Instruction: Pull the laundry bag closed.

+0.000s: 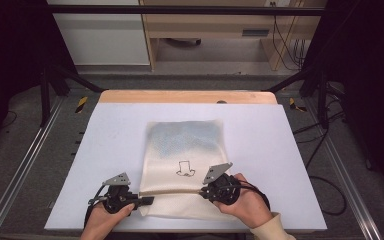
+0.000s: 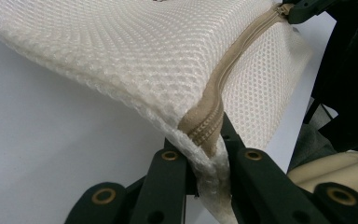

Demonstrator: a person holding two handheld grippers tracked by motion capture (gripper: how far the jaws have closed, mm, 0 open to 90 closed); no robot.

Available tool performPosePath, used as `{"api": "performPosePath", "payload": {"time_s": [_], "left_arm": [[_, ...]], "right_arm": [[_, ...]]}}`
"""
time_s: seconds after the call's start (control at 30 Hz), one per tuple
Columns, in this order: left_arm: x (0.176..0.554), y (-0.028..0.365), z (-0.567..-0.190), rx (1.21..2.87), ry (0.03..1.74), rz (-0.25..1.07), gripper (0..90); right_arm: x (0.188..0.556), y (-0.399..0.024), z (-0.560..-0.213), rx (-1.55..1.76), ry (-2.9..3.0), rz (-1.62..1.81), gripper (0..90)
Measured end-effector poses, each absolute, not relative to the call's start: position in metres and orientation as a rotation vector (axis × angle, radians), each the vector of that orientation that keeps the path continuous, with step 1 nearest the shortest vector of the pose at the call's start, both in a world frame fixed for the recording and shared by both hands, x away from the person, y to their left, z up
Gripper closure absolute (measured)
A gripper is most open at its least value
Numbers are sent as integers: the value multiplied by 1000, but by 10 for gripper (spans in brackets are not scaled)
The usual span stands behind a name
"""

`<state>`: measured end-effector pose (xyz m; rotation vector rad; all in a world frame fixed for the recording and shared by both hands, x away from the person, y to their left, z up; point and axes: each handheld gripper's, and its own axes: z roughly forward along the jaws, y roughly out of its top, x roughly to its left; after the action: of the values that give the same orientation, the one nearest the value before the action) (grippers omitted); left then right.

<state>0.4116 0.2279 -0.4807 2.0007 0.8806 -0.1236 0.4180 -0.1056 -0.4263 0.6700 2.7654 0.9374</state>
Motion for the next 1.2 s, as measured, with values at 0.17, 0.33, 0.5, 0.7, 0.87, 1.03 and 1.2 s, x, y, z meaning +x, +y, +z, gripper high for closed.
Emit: {"api": "performPosePath", "payload": {"time_s": [0.17, 0.33, 0.5, 0.7, 0.87, 1.03, 1.2], "left_arm": [[411, 228, -481, 2000, 882, -123, 847], [411, 227, -481, 1999, 881, -122, 847], [411, 227, -479, 2005, 872, -111, 847], [411, 227, -480, 2004, 871, -113, 847], [410, 227, -479, 2007, 873, -106, 847], [410, 227, -478, 2006, 867, -103, 847], [411, 227, -478, 2002, 868, -110, 847]], "right_arm": [[418, -107, -427, 669, 2762, 948, 819], [417, -108, -427, 664, 2762, 953, 819], [416, -109, -428, 669, 2753, 953, 819], [415, -110, -427, 672, 2752, 948, 819], [415, -110, -429, 669, 2751, 949, 819], [415, -110, -429, 679, 2749, 954, 819], [416, -111, -429, 680, 2751, 950, 819]]}}
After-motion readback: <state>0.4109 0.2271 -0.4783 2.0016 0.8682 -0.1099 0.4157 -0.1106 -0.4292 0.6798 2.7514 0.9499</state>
